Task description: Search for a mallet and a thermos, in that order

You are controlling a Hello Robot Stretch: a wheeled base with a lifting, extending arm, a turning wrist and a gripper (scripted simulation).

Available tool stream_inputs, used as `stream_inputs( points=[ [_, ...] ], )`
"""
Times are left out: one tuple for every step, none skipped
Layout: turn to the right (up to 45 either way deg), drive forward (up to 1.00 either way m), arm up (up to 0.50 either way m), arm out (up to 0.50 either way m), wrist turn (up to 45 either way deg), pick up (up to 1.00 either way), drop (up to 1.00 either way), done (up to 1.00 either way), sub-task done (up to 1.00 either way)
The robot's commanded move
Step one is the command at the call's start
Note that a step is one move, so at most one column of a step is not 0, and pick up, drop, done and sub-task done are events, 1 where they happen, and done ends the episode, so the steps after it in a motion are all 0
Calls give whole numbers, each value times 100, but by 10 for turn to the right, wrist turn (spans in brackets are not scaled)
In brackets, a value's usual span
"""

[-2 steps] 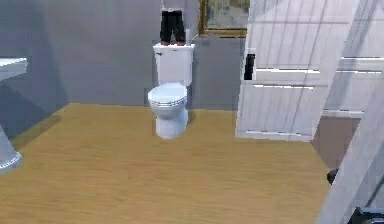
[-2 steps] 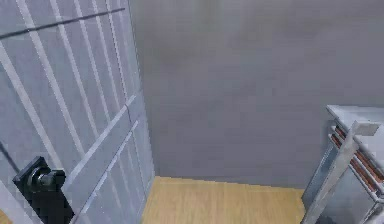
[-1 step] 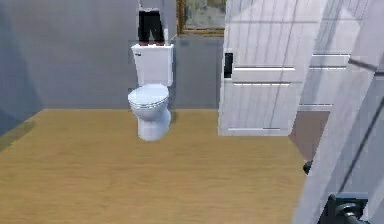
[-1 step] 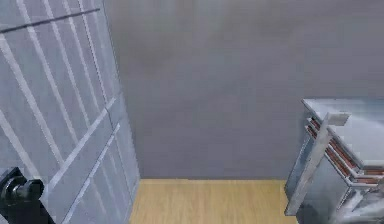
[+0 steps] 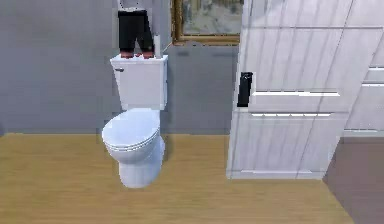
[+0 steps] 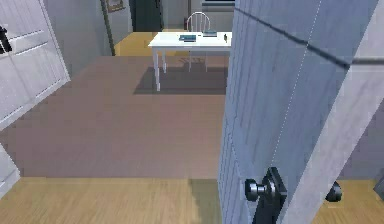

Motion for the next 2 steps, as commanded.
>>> stream_inputs(
  points=[
    [30,0,0,0,0,0,0,0,0],
    [0,45,0,0,0,0,0,0,0]
  ],
)
